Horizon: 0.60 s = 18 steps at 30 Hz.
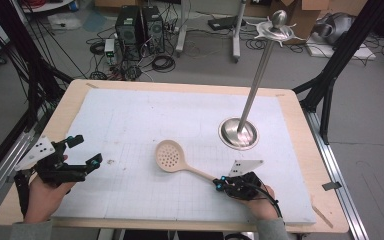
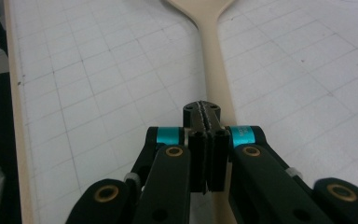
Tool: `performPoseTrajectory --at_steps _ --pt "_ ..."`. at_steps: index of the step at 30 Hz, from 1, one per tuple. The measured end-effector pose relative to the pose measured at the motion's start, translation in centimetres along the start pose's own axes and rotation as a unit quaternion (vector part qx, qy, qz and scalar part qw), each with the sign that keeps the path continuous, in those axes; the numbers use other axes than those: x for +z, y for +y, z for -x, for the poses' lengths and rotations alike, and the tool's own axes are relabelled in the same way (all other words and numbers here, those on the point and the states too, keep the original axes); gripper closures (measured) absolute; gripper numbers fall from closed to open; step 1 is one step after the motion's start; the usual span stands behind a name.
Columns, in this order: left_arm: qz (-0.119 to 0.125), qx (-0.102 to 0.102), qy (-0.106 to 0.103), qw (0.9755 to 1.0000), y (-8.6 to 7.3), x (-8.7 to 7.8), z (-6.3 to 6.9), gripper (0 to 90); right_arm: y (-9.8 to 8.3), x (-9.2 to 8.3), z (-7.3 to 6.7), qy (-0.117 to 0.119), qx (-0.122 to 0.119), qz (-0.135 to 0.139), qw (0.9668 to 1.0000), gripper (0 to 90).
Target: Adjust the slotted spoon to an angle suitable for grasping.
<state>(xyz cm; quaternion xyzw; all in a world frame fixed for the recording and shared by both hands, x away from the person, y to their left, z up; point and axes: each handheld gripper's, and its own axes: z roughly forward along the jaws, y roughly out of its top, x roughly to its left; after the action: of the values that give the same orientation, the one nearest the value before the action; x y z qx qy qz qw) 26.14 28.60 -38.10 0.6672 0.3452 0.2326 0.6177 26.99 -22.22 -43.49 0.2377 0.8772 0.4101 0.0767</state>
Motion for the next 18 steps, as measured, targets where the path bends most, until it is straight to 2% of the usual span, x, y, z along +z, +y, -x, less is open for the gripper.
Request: performPoseTrajectory --at_steps 4,7,8,12,18 --pt "0.000 0.000 0.001 1.0000 -0.03 -0.02 -0.02 1.8 -0.05 -0.03 0.03 0.002 -0.004 0.000 1.0000 90.0" --pt "-0.001 0.000 0.001 1.0000 -0.06 -0.14 0.02 1.8 -0.09 -0.07 0.17 -0.015 -0.008 0.000 0.9998 90.0" --pt "-0.002 0.001 0.001 1.0000 -0.08 -0.15 0.03 1.8 -0.14 -0.03 0.22 -0.011 -0.008 0.001 0.9999 90.0" --pt "-0.004 0.001 0.001 1.0000 -0.15 -0.21 0.03 1.8 0.03 0.00 0.18 -0.019 -0.022 -0.004 0.9996 90.0" --pt "-0.002 0.000 0.006 1.0000 -0.12 -0.56 -0.03 1.8 -0.30 0.10 0.97 -0.055 -0.012 0.012 0.9983 90.0"
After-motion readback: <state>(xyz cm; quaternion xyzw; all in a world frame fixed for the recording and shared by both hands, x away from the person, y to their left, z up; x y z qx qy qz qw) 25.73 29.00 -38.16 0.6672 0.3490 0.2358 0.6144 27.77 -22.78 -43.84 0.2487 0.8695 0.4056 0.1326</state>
